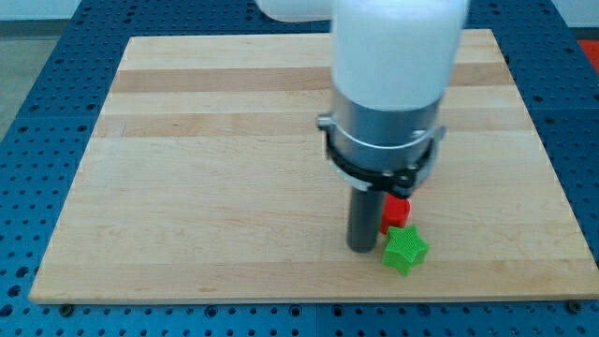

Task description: Slide the red circle bottom of the red star

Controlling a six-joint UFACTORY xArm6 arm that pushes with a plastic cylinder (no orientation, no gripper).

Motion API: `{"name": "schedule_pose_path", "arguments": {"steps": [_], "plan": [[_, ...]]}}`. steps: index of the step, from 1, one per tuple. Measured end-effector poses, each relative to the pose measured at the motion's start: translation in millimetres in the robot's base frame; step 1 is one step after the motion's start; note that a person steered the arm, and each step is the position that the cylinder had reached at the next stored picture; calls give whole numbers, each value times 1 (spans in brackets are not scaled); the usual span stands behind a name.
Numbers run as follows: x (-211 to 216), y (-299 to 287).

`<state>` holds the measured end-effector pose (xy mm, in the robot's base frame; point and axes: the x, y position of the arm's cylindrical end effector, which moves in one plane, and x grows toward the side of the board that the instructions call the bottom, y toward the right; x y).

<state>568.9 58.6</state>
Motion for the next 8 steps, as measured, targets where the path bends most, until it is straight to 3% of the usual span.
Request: {"name": "schedule_pose_path", "arguments": {"steps": [4,6,8], "plan": [[-22,19],[-37,-14],[-39,29]]}}
